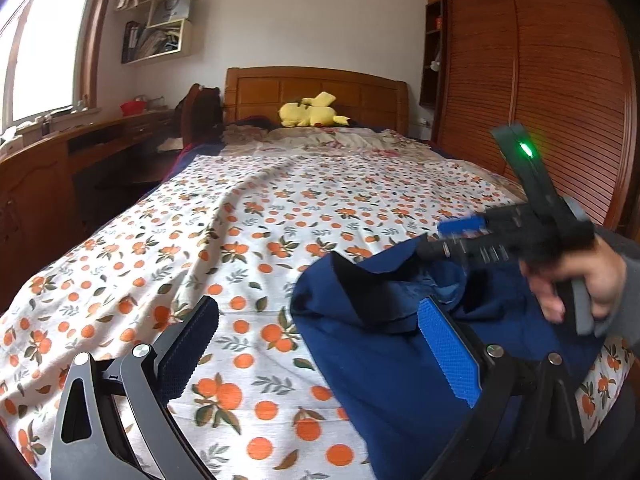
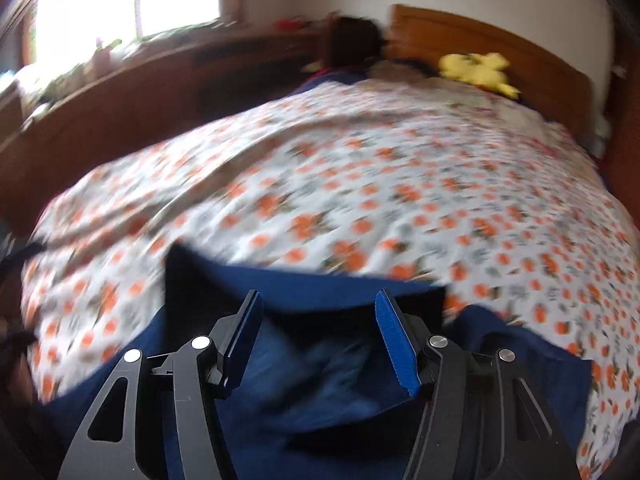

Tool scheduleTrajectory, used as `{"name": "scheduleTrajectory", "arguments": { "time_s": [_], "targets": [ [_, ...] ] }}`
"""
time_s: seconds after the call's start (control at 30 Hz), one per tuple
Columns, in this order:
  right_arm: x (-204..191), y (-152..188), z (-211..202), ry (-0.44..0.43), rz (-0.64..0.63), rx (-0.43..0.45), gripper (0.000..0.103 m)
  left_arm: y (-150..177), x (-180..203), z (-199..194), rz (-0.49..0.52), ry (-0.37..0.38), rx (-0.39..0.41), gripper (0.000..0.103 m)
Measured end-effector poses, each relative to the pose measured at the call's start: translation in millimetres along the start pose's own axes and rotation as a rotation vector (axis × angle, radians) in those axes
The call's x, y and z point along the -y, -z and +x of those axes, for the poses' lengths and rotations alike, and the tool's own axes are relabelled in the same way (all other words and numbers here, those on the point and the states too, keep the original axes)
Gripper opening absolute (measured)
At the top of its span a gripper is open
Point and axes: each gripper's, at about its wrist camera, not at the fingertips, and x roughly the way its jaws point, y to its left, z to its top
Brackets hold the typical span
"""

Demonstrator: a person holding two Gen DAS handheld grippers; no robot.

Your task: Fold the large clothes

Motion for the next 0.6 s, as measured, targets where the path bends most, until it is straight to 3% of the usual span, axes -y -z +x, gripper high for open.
{"name": "scheduleTrajectory", "arguments": {
  "time_s": [0.2, 0.37, 0.4, 0.47, 0.6],
  "targets": [
    [-56, 26, 16, -0.11, -0.126, -0.089, 0.057, 3, -23, -1, -0.04, -0.025, -0.005, 0.1],
    [-72, 38, 39, -0.092, -0.172, -0.158, 0.052, 4, -29, -4, -0.047, -0.026, -0.003, 0.1],
    [-72, 38, 44, -0.081, -0.172, -0.171, 0.044, 4, -28, -5, -0.045, -0.025, -0.001, 0.1],
    [-71, 35, 55, -0.061, -0.184, -0.194, 0.004, 4, -27, -5, -0.042, -0.022, -0.001, 0.1],
    [-58, 12, 58, 0.023, -0.193, -0.121, 0.003, 5, -28, -6, -0.042, -0.02, -0.002, 0.1]
  ]
}}
